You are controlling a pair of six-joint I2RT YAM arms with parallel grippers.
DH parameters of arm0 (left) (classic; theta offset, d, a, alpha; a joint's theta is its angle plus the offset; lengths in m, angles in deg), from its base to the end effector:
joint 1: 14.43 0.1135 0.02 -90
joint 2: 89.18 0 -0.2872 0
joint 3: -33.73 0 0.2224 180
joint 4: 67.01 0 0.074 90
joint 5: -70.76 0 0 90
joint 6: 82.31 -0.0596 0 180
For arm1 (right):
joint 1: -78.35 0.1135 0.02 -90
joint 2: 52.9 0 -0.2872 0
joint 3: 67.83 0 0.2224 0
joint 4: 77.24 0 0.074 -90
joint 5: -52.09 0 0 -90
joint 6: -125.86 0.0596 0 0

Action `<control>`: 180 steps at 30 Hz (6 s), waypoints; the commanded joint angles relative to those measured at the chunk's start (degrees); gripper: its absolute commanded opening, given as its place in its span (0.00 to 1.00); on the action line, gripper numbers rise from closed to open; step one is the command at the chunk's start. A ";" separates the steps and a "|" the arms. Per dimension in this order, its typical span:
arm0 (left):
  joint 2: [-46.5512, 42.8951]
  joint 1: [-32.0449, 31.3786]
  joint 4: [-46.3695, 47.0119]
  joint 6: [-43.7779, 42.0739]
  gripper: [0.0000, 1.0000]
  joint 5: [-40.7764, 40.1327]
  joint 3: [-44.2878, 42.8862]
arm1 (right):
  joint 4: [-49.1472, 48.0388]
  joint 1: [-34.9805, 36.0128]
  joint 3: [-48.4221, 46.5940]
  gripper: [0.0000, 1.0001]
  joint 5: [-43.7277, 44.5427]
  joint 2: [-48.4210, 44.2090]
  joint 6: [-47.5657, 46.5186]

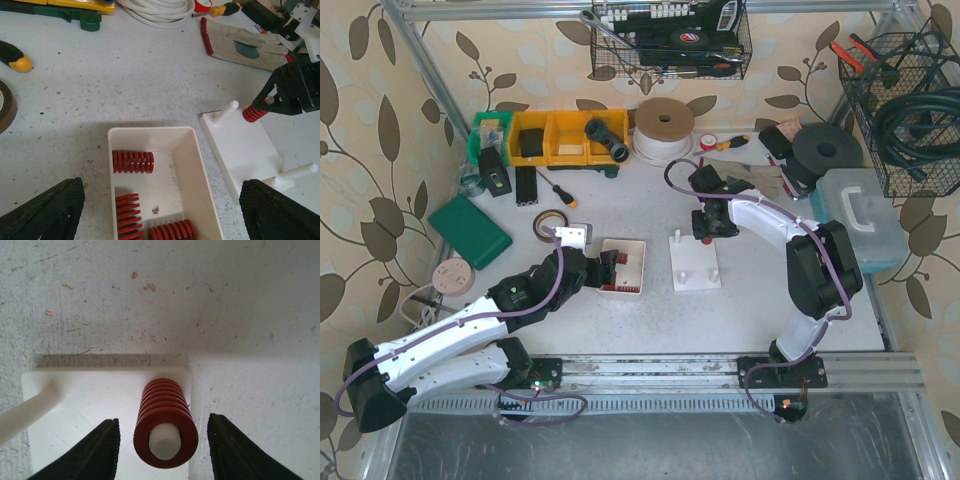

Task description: Install the large spring

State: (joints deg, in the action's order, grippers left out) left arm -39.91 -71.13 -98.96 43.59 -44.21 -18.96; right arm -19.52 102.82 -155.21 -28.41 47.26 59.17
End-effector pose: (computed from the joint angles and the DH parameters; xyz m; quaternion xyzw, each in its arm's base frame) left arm 0.1128 -0.1258 0.2833 0.0428 0.8454 -0.2324 0.4791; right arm 0.3061 0.1285 0.2218 0.0041 0.9823 -0.0063 0.1874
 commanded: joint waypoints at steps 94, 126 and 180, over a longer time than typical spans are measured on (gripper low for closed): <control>46.01 -2.57 -31.27 13.71 0.67 -1.84 -35.72 | -37.63 9.02 34.04 0.47 -1.85 -38.28 15.57; 57.27 -2.57 -23.79 20.73 0.69 0.74 -32.15 | -38.04 8.94 34.28 0.46 -2.38 -38.30 15.19; 34.40 8.33 -7.36 20.82 0.00 21.99 -22.27 | -40.08 8.42 30.63 0.38 -15.70 -38.19 14.75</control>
State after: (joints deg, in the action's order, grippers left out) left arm -0.92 -64.36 -110.83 61.08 -28.32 -42.48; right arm -57.32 111.80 -121.74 -36.72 8.68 73.77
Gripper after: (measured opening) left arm 0.309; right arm 0.391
